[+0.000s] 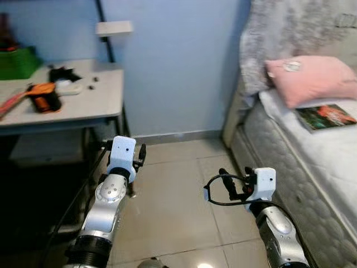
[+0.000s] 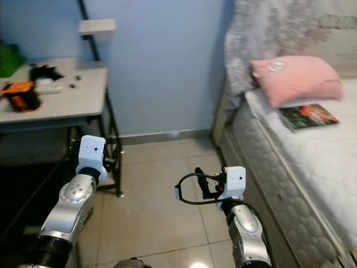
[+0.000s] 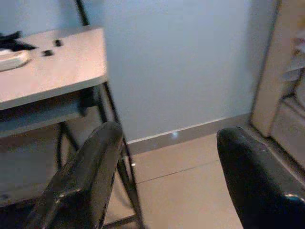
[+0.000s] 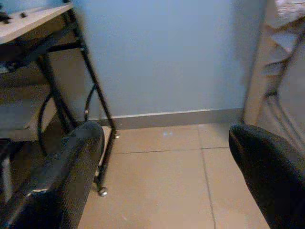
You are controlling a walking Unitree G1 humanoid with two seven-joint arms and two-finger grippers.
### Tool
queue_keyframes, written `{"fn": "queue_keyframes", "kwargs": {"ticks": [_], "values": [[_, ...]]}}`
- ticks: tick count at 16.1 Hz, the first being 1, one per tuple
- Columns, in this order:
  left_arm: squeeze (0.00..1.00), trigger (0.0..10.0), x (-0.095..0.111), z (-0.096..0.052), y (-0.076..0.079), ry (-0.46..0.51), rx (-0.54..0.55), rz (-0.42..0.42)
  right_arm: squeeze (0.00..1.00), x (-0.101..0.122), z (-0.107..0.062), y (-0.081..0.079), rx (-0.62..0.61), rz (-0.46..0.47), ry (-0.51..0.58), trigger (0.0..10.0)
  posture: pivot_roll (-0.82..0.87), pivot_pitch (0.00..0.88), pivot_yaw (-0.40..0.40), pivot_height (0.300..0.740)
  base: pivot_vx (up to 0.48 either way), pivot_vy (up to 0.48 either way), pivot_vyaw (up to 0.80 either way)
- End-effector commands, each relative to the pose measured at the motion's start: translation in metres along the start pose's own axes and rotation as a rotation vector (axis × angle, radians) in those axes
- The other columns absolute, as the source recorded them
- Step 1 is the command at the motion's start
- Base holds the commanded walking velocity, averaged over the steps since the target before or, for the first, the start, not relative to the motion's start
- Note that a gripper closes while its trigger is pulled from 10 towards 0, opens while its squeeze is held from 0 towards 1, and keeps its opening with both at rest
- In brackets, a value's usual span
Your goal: Clean up the room
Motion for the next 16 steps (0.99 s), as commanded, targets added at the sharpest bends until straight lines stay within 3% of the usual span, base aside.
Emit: {"fn": "queue_keyframes", "kwargs": {"ticks": [1, 2, 5, 8, 10, 11, 12, 13, 15, 16], "values": [[0.00, 10.0, 0.004, 0.002, 0.001, 0.015, 0.002, -0.001, 0.00, 0.002, 0.001, 0.000, 0.003, 0.003, 0.003, 10.0, 0.13, 0.000, 0.026, 0.740, 0.000, 0.000, 0.42], [0.00, 10.0, 0.011, 0.001, 0.005, 0.046, -0.031, -0.054, 0.00, 0.001, 0.001, -0.003, 0.015, 0.004, 0.000, 10.0, 0.13, 0.000, 0.026, 0.740, 0.000, 0.000, 0.42], [0.00, 10.0, 0.008, 0.002, -0.005, 0.016, 0.042, -0.084, 0.00, -0.002, 0.001, 0.002, -0.007, 0.002, -0.026, 10.0, 0.13, 0.000, 0.024, 0.740, 0.465, 0.000, 0.29], [0.00, 10.0, 0.007, 0.004, -0.013, 0.020, 0.124, 0.001, 0.00, 0.000, 0.002, 0.004, -0.005, 0.003, -0.015, 10.0, 0.13, 0.000, 0.021, 0.740, 0.258, 0.000, 0.69], [0.00, 10.0, 0.003, 0.003, -0.011, 0.002, 0.097, 0.000, 0.00, 0.000, 0.002, 0.005, 0.007, -0.002, -0.016, 10.0, 0.14, 0.000, 0.018, 0.740, 0.000, 0.000, 0.60], [0.00, 10.0, 0.003, 0.001, -0.010, 0.003, 0.078, 0.043, 0.00, 0.000, 0.001, 0.006, 0.008, -0.004, -0.015, 10.0, 0.14, 0.000, 0.019, 0.740, 0.000, 0.000, 0.59], [0.00, 10.0, 0.009, -0.004, 0.000, 0.062, 0.006, 0.200, 0.00, -0.001, -0.002, 0.006, 0.012, -0.016, -0.015, 10.0, 0.14, 0.000, 0.019, 0.740, 0.000, 0.000, 0.59], [0.00, 10.0, 0.007, -0.008, 0.006, 0.059, -0.016, 0.173, 0.00, -0.002, -0.007, 0.006, 0.026, -0.046, -0.016, 10.0, 0.14, 0.000, 0.018, 0.740, 0.000, 0.000, 0.58], [0.00, 10.0, -0.001, -0.006, -0.001, 0.004, 0.042, 0.080, 0.00, -0.008, -0.013, 0.018, 0.006, -0.071, -0.041, 10.0, 0.14, 0.000, 0.012, 0.740, 0.000, 0.000, 0.56], [0.00, 10.0, 0.001, -0.005, 0.000, 0.023, 0.040, 0.047, 0.00, -0.009, -0.013, 0.027, -0.026, -0.102, -0.067, 10.0, 0.14, 0.000, 0.000, 0.740, 0.000, 0.000, 0.00]]}}
Point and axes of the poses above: a point about 5 cm out from each wrist's last joint towards the gripper, its own z axis pointing out of the wrist towards the gripper, its own x axis along the axis of the wrist's last joint, y = z × x, the point moved 4 cm from there along z, pointing out of the wrist towards the gripper, and after that the axes turned 15 degrees about -z, right-handed, at the moved point
